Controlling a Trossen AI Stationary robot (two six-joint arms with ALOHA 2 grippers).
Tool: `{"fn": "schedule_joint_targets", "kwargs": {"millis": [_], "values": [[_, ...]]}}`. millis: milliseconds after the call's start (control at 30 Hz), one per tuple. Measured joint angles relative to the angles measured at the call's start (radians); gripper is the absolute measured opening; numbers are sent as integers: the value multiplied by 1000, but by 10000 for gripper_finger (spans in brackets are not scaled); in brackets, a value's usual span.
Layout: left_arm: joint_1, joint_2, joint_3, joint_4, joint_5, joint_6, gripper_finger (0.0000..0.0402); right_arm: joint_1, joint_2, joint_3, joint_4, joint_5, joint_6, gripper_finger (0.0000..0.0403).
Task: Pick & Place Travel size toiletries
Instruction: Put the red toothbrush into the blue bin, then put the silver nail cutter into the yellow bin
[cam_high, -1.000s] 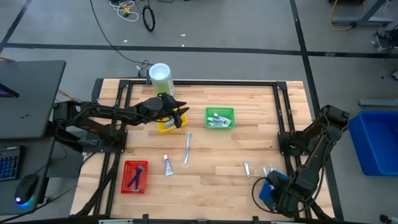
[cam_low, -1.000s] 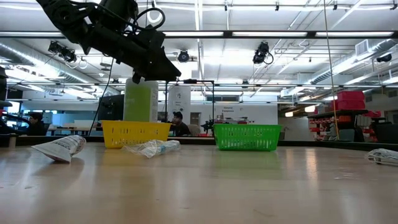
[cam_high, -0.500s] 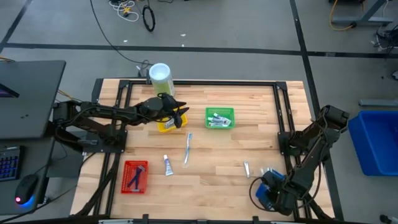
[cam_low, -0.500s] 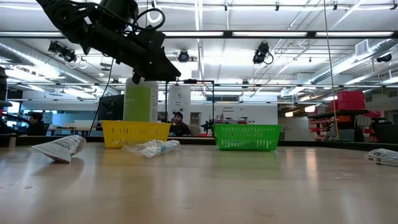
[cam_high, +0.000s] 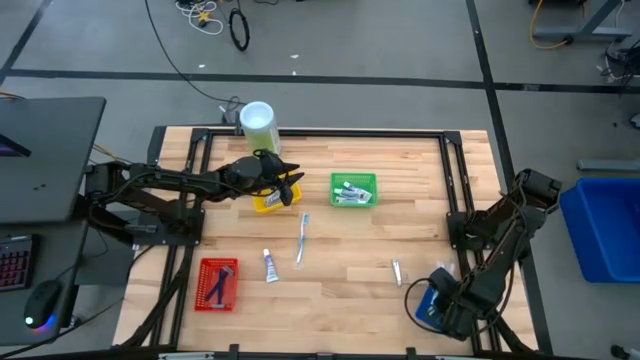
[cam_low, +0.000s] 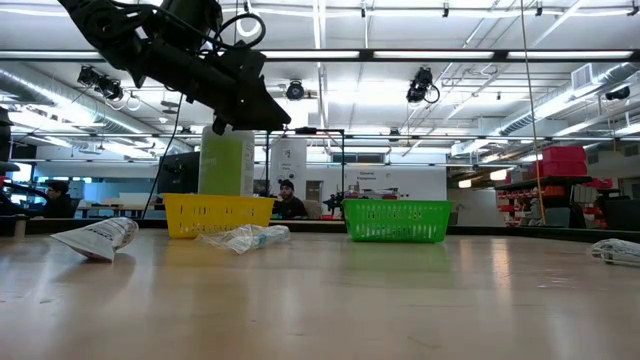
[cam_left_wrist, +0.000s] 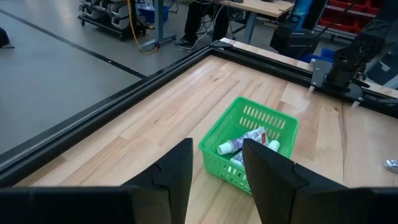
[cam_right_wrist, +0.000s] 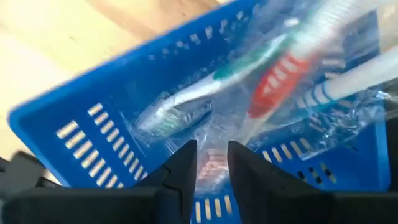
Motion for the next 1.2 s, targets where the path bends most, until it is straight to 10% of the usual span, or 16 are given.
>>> {"fn": "schedule_joint_targets", "kwargs": {"millis": [400, 767, 1200], "values": [[0, 0, 0, 0, 0, 0, 148, -70, -73, 33, -12, -3, -81, 101], [0, 0, 0, -1, 1, 0, 148, -136, -161, 46, 52, 703, -494, 102], [0, 0, 0, -2, 120, -22, 148, -274, -158, 34, 55, 888, -735, 105]]}}
